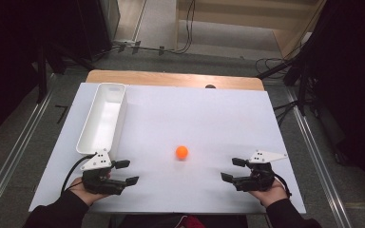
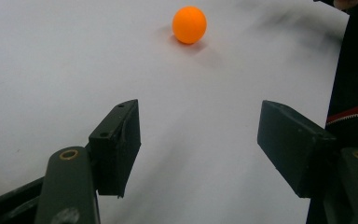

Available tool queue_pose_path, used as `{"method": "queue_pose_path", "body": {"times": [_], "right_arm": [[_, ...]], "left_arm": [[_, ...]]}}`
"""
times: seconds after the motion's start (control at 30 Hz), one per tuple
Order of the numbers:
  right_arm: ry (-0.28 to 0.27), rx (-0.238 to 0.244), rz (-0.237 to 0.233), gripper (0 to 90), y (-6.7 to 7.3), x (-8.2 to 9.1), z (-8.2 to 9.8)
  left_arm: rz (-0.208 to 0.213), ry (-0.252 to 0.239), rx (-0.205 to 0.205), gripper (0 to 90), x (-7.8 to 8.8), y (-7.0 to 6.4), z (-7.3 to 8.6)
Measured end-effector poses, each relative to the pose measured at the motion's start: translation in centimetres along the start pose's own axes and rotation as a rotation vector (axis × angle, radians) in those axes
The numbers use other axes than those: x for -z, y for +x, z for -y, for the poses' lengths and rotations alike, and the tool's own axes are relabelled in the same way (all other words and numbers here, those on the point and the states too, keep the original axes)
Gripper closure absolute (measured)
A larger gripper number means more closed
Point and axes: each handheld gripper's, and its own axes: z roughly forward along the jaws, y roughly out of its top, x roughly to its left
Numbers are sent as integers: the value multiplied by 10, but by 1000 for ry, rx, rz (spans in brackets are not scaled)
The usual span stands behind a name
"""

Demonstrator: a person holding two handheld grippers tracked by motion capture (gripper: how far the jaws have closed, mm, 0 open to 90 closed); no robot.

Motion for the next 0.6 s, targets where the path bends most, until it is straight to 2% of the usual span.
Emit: {"method": "queue_pose_path", "body": {"times": [0.13,0.23,0.6], "right_arm": [[-13,7,-1,201,-1,0,0],[-5,-4,-3,200,1,0,0],[17,8,-7,201,0,-2,1]], "left_arm": [[-7,2,-2,303,0,0,0],[-6,3,-1,303,-1,0,0],[-9,15,6,303,-1,0,0]]}}
